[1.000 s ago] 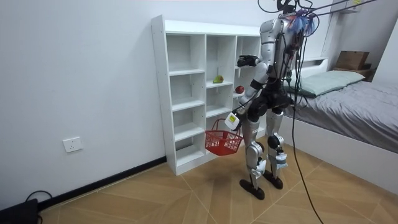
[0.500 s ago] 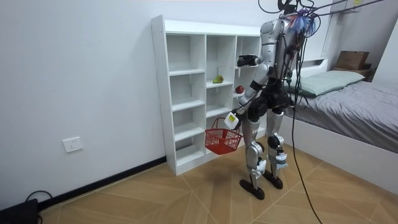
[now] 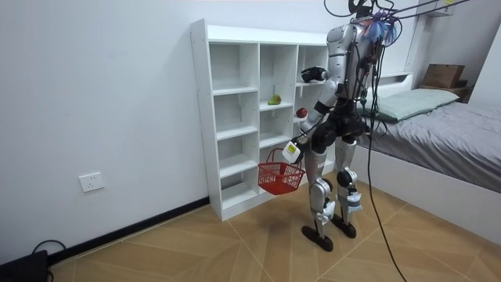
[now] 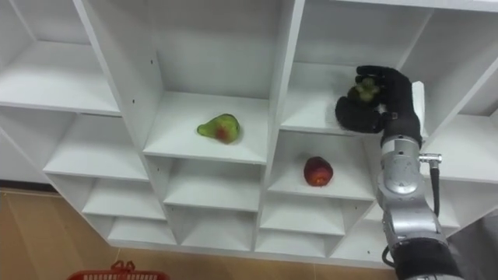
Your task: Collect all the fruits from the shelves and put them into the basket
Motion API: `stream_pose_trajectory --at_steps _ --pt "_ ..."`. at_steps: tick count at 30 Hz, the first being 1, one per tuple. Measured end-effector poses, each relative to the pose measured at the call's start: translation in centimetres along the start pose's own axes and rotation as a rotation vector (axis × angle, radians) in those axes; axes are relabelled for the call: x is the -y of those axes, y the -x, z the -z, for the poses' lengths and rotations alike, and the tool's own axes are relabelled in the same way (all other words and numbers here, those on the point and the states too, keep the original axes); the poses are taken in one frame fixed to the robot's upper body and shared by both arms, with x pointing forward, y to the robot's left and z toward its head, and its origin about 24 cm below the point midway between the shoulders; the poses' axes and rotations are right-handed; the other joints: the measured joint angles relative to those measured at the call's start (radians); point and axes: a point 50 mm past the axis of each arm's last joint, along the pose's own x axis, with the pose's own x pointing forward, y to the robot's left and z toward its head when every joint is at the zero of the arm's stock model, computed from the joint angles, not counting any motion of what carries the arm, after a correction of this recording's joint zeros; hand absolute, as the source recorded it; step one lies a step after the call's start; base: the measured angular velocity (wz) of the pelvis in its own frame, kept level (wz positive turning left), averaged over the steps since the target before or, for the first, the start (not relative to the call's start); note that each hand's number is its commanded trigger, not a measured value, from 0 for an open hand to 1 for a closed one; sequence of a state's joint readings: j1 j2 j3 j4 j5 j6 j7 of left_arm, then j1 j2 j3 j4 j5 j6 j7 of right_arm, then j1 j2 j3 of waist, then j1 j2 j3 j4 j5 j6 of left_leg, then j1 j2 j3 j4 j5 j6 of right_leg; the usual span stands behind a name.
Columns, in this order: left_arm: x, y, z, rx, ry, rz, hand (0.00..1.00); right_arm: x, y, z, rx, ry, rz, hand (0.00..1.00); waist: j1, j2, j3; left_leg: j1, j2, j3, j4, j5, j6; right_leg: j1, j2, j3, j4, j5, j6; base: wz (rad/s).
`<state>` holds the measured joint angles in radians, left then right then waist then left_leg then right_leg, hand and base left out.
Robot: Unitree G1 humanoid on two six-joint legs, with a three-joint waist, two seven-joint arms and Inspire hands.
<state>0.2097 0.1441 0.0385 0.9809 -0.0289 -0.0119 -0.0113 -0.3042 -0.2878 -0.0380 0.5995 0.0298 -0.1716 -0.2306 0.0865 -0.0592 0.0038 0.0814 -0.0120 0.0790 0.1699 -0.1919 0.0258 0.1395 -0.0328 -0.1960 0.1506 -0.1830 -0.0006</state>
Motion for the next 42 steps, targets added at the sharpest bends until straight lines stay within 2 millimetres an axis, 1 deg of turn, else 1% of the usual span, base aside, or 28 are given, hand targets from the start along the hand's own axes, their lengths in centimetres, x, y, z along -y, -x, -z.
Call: stream_pose_trajectory --at_steps 8,18,24,27,29,33,35,36,39,42 --pt "0.0 0.0 0.0 0.000 0.000 0.003 1.00 0.2 0.0 0.0 0.000 -0.002 0.007 1.00 0.001 0.000 0.0012 0.001 0.000 -0.001 -0.001 0.000 0.000 -0.001 0.000 0.001 0.000 0.000 0.000 0.00" --pt "-0.1 0.0 0.1 -0.004 0.000 0.000 1.00 0.0 0.0 0.2 -0.002 0.003 -0.006 1.00 0.001 -0.003 0.0028 -0.001 0.000 -0.001 -0.001 0.000 0.000 -0.001 0.000 0.001 0.000 0.000 0.000 0.00" --pt "-0.2 0.0 0.1 -0.008 -0.003 -0.004 1.00 -0.1 0.0 0.0 0.002 -0.015 -0.005 1.00 0.000 -0.005 0.0019 -0.002 0.000 -0.001 -0.001 0.000 0.000 -0.003 0.000 0.000 0.000 0.000 0.000 0.00" --pt "-0.2 0.0 0.1 -0.008 -0.003 -0.004 1.00 -0.2 0.0 -0.2 0.005 -0.018 -0.007 1.00 -0.002 -0.002 0.0015 -0.003 0.000 -0.001 -0.001 0.000 0.000 -0.003 0.000 0.001 0.000 0.000 0.000 0.00" --pt "-0.2 0.0 0.1 -0.008 -0.003 -0.004 1.00 -0.2 0.0 -0.5 0.011 -0.020 -0.011 1.00 -0.005 -0.001 -0.0014 0.000 0.000 -0.001 0.000 0.000 0.000 -0.004 0.000 0.002 0.000 0.000 0.000 0.00" --pt "-0.1 0.0 0.0 -0.004 -0.004 -0.004 1.00 -0.3 0.3 -0.9 0.027 -0.064 -0.031 1.00 -0.012 0.012 -0.0037 0.000 0.000 0.001 0.000 0.000 0.000 -0.006 0.000 0.005 0.000 0.000 0.000 -0.01" --pt "-0.1 0.0 -0.2 0.005 -0.002 -0.002 1.00 -0.5 0.9 -1.2 0.044 -0.098 -0.066 1.00 -0.015 0.019 -0.0064 -0.004 0.001 0.007 0.000 0.000 0.000 -0.013 0.000 0.008 0.001 0.000 0.000 -0.06" --pt "-0.1 -0.1 -0.2 0.007 -0.003 -0.002 1.00 -0.7 1.0 -1.3 0.047 -0.114 -0.082 1.00 -0.015 0.020 -0.0063 -0.005 0.002 0.008 0.000 0.000 0.000 -0.016 0.000 0.011 0.001 0.000 0.000 -0.09" --pt "0.1 -0.2 -0.7 0.016 -0.002 0.002 1.00 -2.2 2.5 -1.8 0.056 -0.226 -0.223 1.00 -0.017 0.021 -0.0066 -0.006 0.005 0.019 -0.003 0.000 0.000 -0.020 0.002 0.029 0.001 0.000 0.000 -0.10" --pt "0.2 -0.4 -1.1 0.022 -0.001 0.005 1.00 -3.5 3.8 -2.3 0.071 -0.287 -0.346 1.00 -0.022 0.020 -0.0054 -0.005 0.006 0.024 -0.004 0.000 0.000 -0.022 0.001 0.033 0.001 0.000 0.000 -0.04"
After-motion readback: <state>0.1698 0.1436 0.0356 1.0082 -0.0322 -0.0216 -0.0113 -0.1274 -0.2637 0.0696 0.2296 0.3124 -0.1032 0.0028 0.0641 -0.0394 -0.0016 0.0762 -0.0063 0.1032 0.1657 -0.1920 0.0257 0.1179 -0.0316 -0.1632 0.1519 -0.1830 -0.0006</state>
